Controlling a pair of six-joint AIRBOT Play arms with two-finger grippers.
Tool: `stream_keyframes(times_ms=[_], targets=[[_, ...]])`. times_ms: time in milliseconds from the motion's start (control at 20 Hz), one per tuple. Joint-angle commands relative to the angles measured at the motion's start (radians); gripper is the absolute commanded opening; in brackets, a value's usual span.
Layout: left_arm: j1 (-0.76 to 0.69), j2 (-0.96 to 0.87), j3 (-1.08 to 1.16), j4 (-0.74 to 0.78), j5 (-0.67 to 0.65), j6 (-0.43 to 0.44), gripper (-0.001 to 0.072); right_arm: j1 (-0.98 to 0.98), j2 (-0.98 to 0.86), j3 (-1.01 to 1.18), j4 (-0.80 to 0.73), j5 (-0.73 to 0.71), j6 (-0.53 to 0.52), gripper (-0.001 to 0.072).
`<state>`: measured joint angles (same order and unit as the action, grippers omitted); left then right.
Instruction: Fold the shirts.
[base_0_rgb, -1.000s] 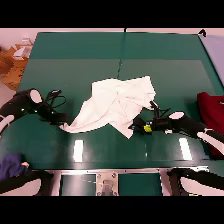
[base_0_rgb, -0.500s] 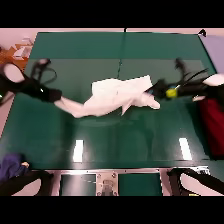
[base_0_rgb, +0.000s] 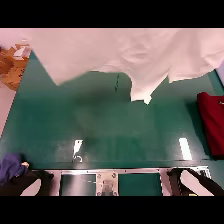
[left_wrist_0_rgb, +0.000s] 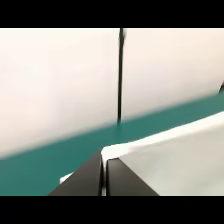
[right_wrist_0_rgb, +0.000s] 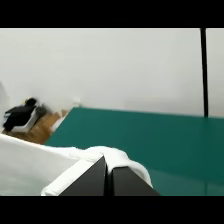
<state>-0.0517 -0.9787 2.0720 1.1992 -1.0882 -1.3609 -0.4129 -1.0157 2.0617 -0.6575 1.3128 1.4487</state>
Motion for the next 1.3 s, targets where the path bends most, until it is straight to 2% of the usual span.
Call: stream_keyframes(times_ms=[0,200,400,500,700,900,1050,1250], targets=[[0.0,0.025,0.142,-0.082,0.078,0.035,0.0021,-0.019,0.051,0.11,-0.008,-0.135,-0.023,0.0015],[0.0,0.027,0.064,-0.036,0.109,0.034,0.0021,-0.019,0.057,0.063,-0.008,-0.224,-0.044,0.0015],[0.001,0.015,-0.102,0.012,0.225,0.034,0.0021,-0.018,0.037,-0.111,-0.005,-0.25,-0.119,0.0016],[0.001,-0.036,-0.129,0.022,0.229,0.03,0.0022,0.004,-0.014,-0.171,-0.006,-0.25,-0.154,0.0016],[0.0,-0.247,-0.129,0.021,0.125,0.026,0.0022,0.126,-0.19,-0.264,-0.007,-0.246,-0.242,0.0016],[0.0,-0.56,-0.129,0.015,0.003,0.026,0.0022,0.232,-0.448,-0.342,-0.01,-0.247,-0.291,0.0016],[0.0,-0.777,-0.129,-0.011,-0.005,0.012,0.0022,0.276,-0.656,-0.351,-0.008,-0.247,-0.291,0.0016],[0.0,-0.91,-0.129,-0.011,0.056,-0.056,0.0022,0.314,-0.845,-0.351,-0.008,-0.254,-0.291,0.0016]])
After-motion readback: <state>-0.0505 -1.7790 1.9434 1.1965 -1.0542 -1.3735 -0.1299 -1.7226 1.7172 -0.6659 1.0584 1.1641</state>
